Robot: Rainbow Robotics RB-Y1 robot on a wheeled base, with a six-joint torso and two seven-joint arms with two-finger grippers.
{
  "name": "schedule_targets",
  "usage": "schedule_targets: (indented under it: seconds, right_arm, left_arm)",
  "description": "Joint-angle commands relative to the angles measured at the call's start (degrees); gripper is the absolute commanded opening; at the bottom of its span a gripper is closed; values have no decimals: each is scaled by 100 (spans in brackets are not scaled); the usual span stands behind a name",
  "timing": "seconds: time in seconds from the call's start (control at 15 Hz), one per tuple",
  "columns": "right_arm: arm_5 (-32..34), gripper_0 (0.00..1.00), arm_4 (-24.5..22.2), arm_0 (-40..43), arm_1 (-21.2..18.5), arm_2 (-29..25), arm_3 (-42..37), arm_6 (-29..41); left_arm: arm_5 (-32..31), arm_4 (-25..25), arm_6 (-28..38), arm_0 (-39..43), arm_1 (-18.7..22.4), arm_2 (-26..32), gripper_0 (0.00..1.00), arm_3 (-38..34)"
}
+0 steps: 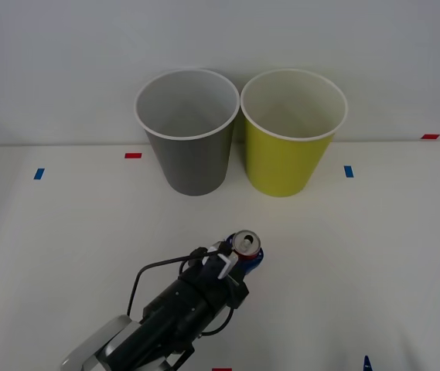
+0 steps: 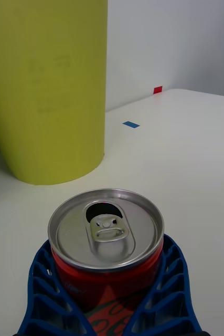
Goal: Put cans in the gray bin and PET bottles in the light green bin.
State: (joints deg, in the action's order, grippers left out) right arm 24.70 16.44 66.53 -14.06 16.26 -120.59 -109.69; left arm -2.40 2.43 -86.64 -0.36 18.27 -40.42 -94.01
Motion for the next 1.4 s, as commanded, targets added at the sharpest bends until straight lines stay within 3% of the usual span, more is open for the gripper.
schedule_targets:
  seconds: [0.07,0.67,1.07,1.4]
  right_arm:
    - [0,100,0,0,0,0,0,0]
    - [0,100,0,0,0,0,0,0]
    - [0,100,0,0,0,0,0,0]
    - [0,100,0,0,0,0,0,0]
  left_arm:
    - [872,73,50,1,195,148,0,-707]
    - [4124,442,217,1,449,807,0,-3212]
    - [6093,1602,59,-16,485,1888,0,-4653]
    - [6541,2578,-117,-315,678,2961,0,-4925]
